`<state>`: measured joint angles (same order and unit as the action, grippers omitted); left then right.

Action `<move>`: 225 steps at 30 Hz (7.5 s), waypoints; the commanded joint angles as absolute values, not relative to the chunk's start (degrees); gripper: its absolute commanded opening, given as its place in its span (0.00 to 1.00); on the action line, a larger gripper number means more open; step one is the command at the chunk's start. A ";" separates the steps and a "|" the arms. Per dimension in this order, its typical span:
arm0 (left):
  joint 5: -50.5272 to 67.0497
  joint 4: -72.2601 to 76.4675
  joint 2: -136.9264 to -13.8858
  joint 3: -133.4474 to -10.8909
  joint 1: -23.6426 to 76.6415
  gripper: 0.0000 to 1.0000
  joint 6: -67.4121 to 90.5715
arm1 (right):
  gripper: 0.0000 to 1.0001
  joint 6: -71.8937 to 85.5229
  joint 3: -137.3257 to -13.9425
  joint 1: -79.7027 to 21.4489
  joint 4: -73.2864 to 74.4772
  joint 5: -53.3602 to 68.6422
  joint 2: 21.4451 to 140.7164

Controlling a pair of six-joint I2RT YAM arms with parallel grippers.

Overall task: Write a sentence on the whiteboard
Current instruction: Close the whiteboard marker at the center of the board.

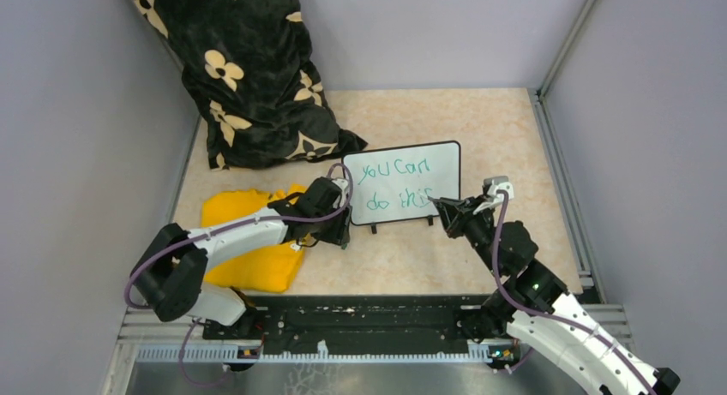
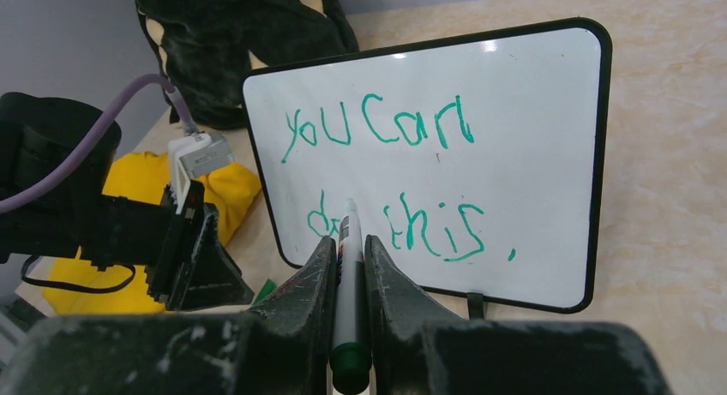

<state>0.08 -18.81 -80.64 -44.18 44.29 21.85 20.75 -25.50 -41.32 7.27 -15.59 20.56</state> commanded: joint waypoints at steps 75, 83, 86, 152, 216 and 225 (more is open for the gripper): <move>-14.98 -24.31 -93.34 -48.69 50.38 0.35 25.48 | 0.00 20.70 -25.05 -40.65 4.83 -16.36 18.30; -12.81 -23.22 -93.23 -47.84 50.45 0.22 26.25 | 0.00 20.83 -25.05 -40.65 5.01 -16.41 17.93; -12.74 -23.09 -92.51 -47.58 50.45 0.17 26.68 | 0.00 20.83 -25.05 -40.66 5.00 -16.42 17.93; 28.46 58.49 -74.04 -54.36 18.98 0.00 90.60 | 0.00 -55.08 -40.32 -80.69 -73.80 -36.02 60.04; 8.18 39.37 -60.26 -56.28 35.70 0.00 79.25 | 0.00 -39.07 -43.33 -82.49 -84.90 -31.14 64.51; 7.93 39.80 -61.15 -57.27 36.58 0.00 78.43 | 0.00 -38.91 -43.42 -82.61 -84.53 -31.18 64.68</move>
<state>8.75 38.57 -60.73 -54.74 35.99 79.35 -39.83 -40.69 -82.00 -83.13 -30.98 64.62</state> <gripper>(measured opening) 0.156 0.119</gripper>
